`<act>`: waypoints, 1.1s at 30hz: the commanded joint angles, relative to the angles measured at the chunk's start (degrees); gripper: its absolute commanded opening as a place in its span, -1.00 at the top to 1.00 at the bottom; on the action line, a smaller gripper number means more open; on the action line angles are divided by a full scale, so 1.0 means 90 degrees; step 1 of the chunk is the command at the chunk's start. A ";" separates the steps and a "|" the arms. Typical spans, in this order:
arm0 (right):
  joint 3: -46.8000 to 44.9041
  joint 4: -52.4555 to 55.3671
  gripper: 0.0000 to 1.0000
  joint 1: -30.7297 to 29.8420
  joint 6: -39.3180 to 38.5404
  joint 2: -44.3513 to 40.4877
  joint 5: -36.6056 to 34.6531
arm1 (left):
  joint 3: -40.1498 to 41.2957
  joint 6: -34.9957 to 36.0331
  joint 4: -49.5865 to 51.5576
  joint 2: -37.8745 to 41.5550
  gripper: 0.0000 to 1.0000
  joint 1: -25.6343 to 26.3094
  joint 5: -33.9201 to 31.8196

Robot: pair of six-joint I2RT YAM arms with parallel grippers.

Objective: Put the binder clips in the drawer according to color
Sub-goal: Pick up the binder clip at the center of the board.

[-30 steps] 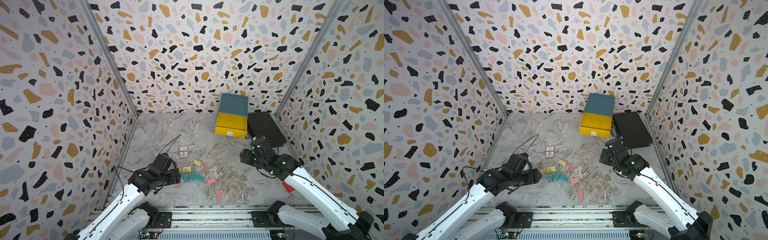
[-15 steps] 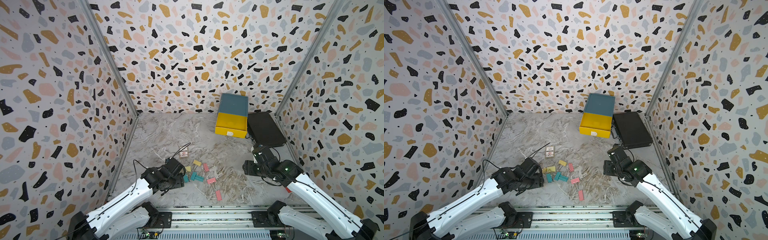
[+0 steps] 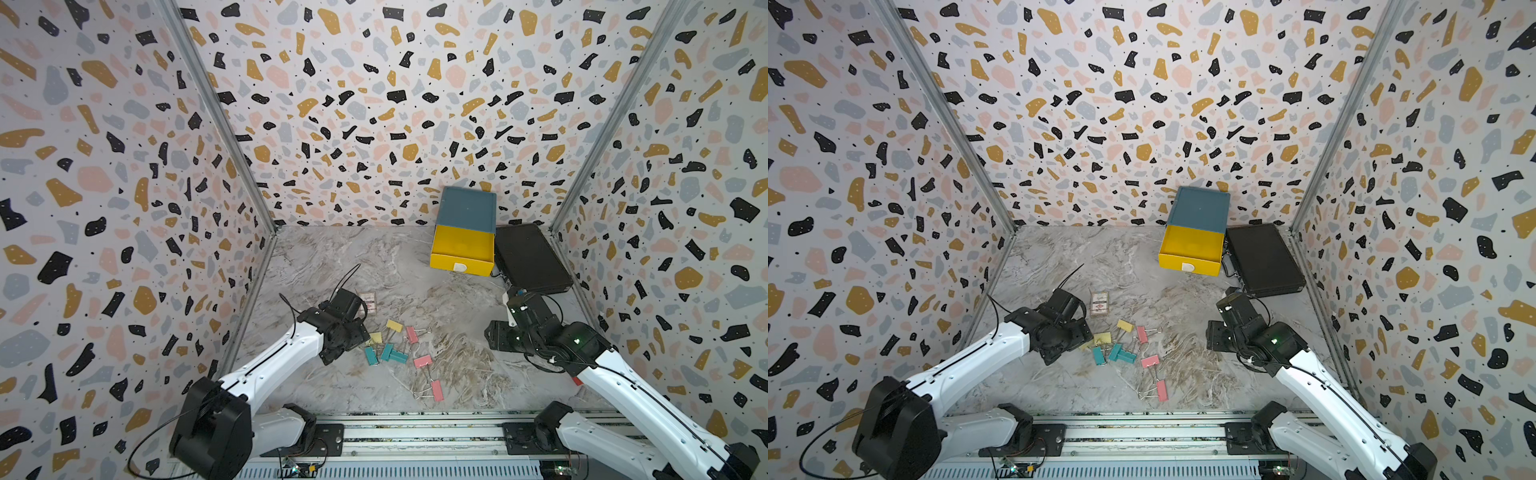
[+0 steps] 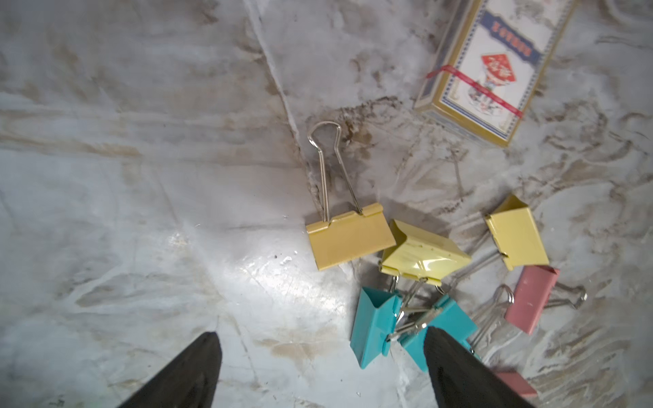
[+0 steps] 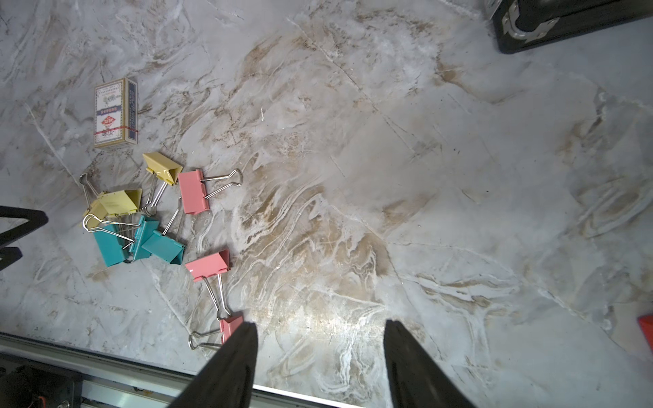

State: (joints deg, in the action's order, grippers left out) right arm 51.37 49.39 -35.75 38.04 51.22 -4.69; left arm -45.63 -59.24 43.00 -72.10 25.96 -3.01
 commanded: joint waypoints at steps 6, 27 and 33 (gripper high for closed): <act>0.0015 0.0119 -0.24 -0.0023 -0.0102 -0.0183 -0.0038 | -0.1040 -0.0810 0.0372 -0.1126 -0.99 -0.0189 -0.0149; -0.0268 0.0074 -0.25 -0.0022 -0.0068 -0.0413 -0.0092 | -0.0953 -0.1164 -0.0195 -0.2445 -0.88 -0.0445 0.0344; -0.0356 0.0002 -0.24 -0.0023 -0.0038 -0.0381 -0.0085 | -0.1067 -0.1175 -0.0145 -0.2527 -0.84 -0.0173 0.0310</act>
State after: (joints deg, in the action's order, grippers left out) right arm 48.45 49.25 -35.75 37.47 48.31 -4.69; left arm -54.52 -69.04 41.30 -94.61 22.92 -0.10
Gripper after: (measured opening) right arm 0.622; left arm 0.922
